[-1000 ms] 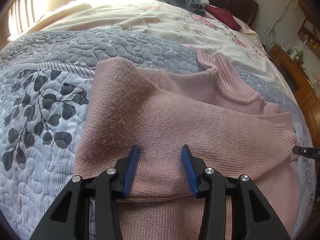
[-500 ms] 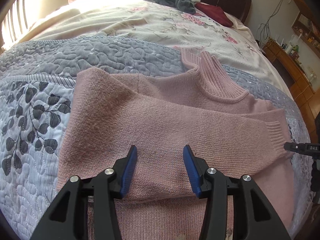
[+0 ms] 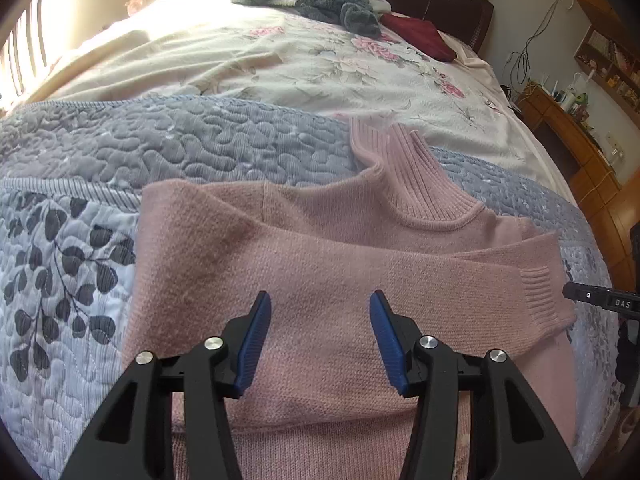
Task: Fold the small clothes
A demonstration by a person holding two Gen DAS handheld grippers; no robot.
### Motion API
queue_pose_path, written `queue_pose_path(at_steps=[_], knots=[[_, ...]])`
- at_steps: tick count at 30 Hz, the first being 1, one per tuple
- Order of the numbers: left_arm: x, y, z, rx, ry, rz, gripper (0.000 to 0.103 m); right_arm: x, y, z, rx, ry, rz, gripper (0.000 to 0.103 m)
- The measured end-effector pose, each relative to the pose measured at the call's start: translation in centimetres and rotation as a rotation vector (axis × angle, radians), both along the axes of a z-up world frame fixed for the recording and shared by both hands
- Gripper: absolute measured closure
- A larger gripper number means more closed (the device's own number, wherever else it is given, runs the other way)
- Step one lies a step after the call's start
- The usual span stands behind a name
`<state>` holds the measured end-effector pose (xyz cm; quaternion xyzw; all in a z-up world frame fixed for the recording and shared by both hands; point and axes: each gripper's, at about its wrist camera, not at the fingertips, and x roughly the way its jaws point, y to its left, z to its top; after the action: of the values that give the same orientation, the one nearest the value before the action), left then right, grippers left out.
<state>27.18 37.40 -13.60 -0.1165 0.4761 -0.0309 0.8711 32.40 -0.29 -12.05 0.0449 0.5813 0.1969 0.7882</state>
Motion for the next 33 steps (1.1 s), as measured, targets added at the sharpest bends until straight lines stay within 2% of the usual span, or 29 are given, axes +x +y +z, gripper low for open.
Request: queue_pose_path(at_steps=[3, 4, 8, 13, 18, 20, 21, 22, 23, 24, 27, 33], knots=[[3.2, -0.9, 1.2, 0.016, -0.017, -0.018, 0.046, 3.3, 2.8, 0.7, -0.009, -0.035, 0.037, 0.073], [4.4, -1.1, 1.4, 0.012, -0.020, -0.024, 0.046, 4.5, 3.7, 0.6, 0.004, -0.033, 0.046, 0.069], [9.8, -2.1, 1.2, -0.053, 0.013, -0.033, 0.043, 10.2, 7.2, -0.3, 0.085, 0.010, 0.047, 0.062], [15.8, -2.3, -1.1, -0.113, 0.097, 0.005, 0.040, 16.0, 11.4, -2.5, 0.084, 0.047, 0.049, 0.057], [19.1, -2.3, -4.4, -0.160, 0.184, 0.007, 0.041, 18.5, 13.2, -5.5, 0.063, 0.081, 0.034, 0.053], [19.6, -2.3, -5.1, -0.163, 0.179, 0.008, 0.042, 18.8, 13.4, -6.3, 0.071, 0.083, 0.032, 0.052], [19.7, -2.4, -5.2, -0.168, 0.165, 0.004, 0.047, 18.9, 13.5, -6.5, 0.073, 0.074, 0.034, 0.056], [19.8, -2.6, -5.2, -0.171, 0.158, -0.003, 0.054, 18.9, 13.6, -6.6, 0.073, 0.062, 0.037, 0.070], [19.9, -2.7, -5.4, -0.178, 0.160, -0.015, 0.073, 18.9, 13.7, -6.6, 0.078, 0.060, 0.046, 0.081], [20.0, -2.9, -5.5, -0.188, 0.166, -0.026, 0.086, 19.0, 13.8, -6.6, 0.090, 0.065, 0.056, 0.088], [19.5, -3.0, -5.1, -0.204, 0.125, -0.049, 0.093, 18.5, 13.5, -5.5, 0.081, 0.010, 0.069, 0.091], [16.8, -2.7, -1.1, -0.251, -0.038, -0.107, 0.094, 15.8, 11.6, -1.6, 0.184, -0.100, 0.108, 0.093]])
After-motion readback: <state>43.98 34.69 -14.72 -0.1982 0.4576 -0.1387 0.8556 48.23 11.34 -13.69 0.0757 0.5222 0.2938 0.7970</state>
